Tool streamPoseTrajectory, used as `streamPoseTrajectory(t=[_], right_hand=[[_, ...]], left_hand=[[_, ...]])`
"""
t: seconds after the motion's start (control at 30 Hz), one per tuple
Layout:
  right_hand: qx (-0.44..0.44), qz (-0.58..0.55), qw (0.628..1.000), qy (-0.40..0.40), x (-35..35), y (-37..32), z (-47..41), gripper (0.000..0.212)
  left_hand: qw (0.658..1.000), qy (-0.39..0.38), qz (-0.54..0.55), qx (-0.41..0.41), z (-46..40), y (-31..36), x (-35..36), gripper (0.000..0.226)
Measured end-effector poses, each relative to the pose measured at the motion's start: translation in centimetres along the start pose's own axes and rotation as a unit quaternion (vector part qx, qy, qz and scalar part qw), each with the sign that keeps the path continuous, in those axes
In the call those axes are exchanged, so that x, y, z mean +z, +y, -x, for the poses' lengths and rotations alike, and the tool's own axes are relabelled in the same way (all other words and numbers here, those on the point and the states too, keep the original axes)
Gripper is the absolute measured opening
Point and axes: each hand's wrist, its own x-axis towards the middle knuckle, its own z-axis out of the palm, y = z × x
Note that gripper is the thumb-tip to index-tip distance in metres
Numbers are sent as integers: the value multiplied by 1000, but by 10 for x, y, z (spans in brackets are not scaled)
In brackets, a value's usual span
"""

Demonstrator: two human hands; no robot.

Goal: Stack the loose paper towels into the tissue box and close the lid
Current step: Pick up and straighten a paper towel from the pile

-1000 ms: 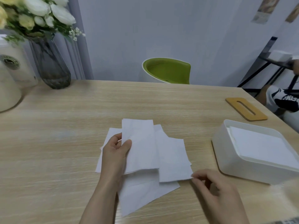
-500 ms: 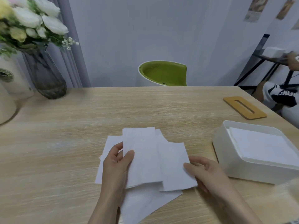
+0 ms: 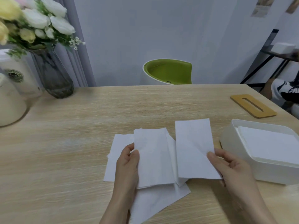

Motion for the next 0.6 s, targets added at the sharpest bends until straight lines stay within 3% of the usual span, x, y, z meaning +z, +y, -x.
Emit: streamPoseTrajectory(t=[0.33,0.6], right_hand=[[14,-12,996,-84,58,14,19,5],[3,19,997,-72,63,22,15,4]], left_hand=[[999,-28,-15,-30,7,3,8,26],[997,-48,38,-43,9,8,8,26]])
